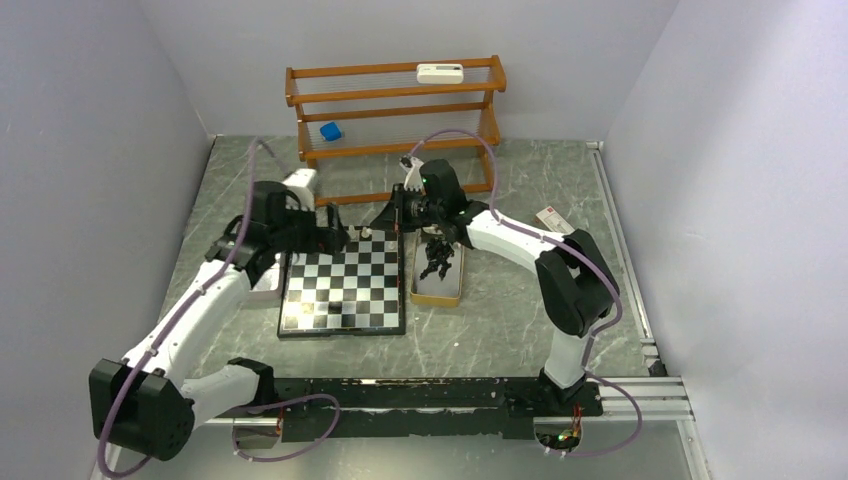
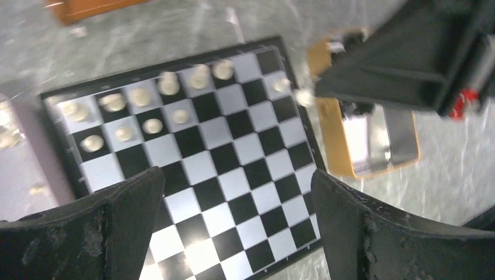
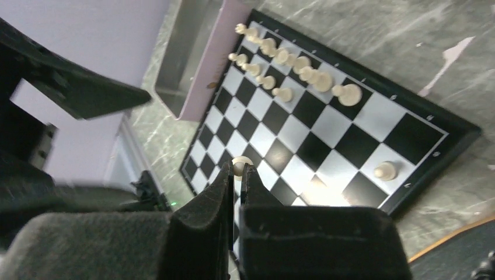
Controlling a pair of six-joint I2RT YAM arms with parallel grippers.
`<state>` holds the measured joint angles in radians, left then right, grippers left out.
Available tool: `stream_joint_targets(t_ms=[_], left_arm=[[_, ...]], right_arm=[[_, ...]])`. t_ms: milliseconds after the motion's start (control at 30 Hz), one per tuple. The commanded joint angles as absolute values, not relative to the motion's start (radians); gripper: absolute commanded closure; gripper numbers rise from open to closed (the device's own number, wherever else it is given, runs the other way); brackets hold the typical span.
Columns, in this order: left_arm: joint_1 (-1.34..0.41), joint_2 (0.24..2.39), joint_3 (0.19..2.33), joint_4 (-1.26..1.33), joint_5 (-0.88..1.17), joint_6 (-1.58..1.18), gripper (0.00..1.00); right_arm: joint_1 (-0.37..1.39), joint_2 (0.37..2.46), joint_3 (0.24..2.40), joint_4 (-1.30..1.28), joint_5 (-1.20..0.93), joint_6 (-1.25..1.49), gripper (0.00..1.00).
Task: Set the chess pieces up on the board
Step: Place the chess piece on the chessboard.
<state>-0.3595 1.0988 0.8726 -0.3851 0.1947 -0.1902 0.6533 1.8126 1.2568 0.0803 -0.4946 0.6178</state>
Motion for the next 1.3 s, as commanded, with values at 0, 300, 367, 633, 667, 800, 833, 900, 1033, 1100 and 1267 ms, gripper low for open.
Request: stream_joint_targets(t_ms=[0,300,367,633,667,800,833,900,1033,1100,1267], left_arm=[[-0.131,1.094,0.896,-0.431,0.308,-0.328,0.01],[0.07,1.076,0.834,-0.448,0.292,-0.303,0.01],[0.071,1.057,0.812,-0.464,0.175,-0.316,0.01],[0.078,1.018,0.782,-0.485,-0.064,-0.395,0.01],[0.08,1.024,0.787,-0.492,-0.075,-0.398,0.01],[0.084,1.026,0.787,-0.505,-0.117,-0.413,0.01],[0.084,1.022,0.787,-0.505,-0.118,-0.412,0.01],[0.084,1.016,0.786,-0.502,-0.123,-0.412,0.01],[0.084,1.022,0.788,-0.503,-0.117,-0.409,0.01],[0.084,1.026,0.79,-0.505,-0.115,-0.408,0.01],[0.084,1.024,0.789,-0.505,-0.115,-0.405,0.01]], right_arm=[[0.685,1.836,1.281,0.136,-0.346,0.493,1.0],[0.829,1.925,1.335,0.148,-0.1,0.25,1.0],[0.851,1.955,1.344,0.169,-0.079,0.214,1.0],[0.907,2.065,1.397,0.227,-0.006,0.109,1.0],[0.909,2.075,1.405,0.226,0.008,0.103,1.0],[0.919,2.101,1.425,0.217,0.059,0.076,1.0],[0.921,2.106,1.428,0.212,0.066,0.068,1.0],[0.922,2.116,1.437,0.199,0.077,0.063,1.0],[0.924,2.126,1.441,0.19,0.089,0.058,1.0],[0.925,2.13,1.438,0.192,0.09,0.059,1.0],[0.926,2.143,1.441,0.185,0.091,0.066,1.0]])
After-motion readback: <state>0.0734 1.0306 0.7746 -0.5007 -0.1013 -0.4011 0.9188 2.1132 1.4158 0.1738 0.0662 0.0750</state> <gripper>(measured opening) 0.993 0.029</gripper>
